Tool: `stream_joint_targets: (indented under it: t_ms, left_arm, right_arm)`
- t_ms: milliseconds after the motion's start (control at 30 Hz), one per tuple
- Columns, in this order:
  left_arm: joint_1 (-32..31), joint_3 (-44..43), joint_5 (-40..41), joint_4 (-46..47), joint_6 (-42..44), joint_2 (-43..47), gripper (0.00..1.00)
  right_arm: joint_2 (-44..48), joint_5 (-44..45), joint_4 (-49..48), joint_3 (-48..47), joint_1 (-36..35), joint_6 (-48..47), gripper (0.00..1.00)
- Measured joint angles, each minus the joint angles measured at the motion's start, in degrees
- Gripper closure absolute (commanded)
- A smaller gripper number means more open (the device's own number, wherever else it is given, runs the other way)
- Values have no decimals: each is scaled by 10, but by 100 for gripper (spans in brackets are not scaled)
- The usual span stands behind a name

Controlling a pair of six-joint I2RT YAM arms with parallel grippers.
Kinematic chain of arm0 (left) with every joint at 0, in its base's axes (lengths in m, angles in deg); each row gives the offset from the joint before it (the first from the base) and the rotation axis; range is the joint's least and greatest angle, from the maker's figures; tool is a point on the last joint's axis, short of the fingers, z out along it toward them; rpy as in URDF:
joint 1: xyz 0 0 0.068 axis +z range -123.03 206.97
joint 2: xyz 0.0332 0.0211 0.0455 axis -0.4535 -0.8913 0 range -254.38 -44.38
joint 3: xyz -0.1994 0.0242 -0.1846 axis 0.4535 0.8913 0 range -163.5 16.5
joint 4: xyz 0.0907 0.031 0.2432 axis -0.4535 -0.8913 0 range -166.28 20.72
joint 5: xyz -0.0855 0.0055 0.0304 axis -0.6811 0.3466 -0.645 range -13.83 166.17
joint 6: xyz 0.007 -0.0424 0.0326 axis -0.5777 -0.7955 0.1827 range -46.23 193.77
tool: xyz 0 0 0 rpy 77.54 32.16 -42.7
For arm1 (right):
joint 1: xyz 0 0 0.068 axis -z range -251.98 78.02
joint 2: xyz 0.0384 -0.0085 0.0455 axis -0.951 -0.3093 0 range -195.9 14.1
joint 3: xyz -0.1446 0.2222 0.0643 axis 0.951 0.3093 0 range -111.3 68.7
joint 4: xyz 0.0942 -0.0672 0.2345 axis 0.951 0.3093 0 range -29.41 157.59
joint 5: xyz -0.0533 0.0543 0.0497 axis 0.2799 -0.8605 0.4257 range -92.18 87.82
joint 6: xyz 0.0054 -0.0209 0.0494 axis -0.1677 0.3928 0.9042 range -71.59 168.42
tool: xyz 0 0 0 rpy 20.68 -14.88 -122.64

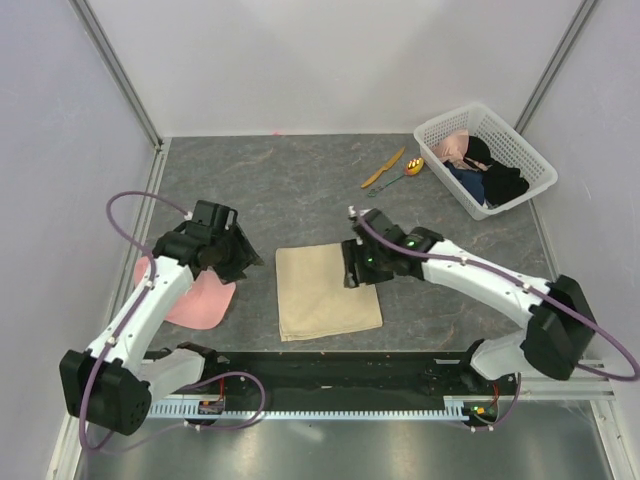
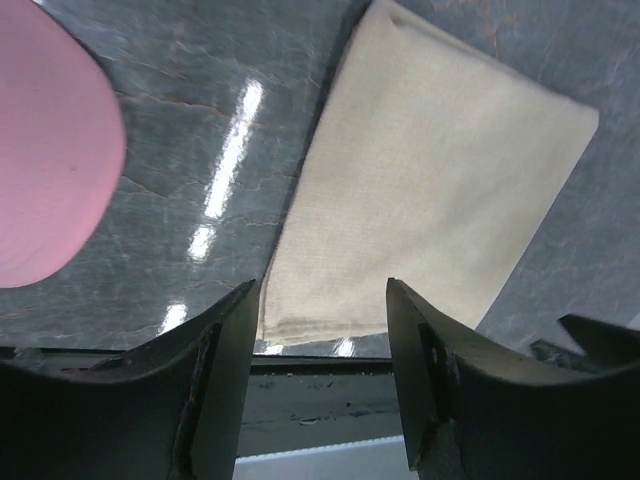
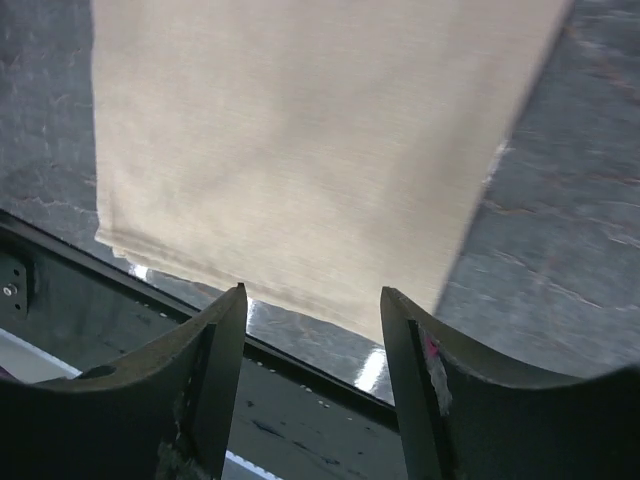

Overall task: Fold the napkin into a case and place the utensils inside
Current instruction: Pick up the lower triangle-folded napkin from the center of the board.

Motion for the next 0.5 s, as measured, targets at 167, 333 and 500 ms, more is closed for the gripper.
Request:
stream_joint_targets:
  t_ms: [167, 333, 500]
  left_arm:
    - [33, -42, 50, -48, -10, 27, 35]
    - [53, -76, 91, -103, -34, 34, 31]
    - [58, -98, 110, -156, -70, 64, 28]
  right_arm:
    - [-111, 55, 1, -82, -123, 44, 33]
    - [-235, 86, 2, -180, -208, 88, 35]
    - [-338, 111, 14, -280, -269, 121, 35]
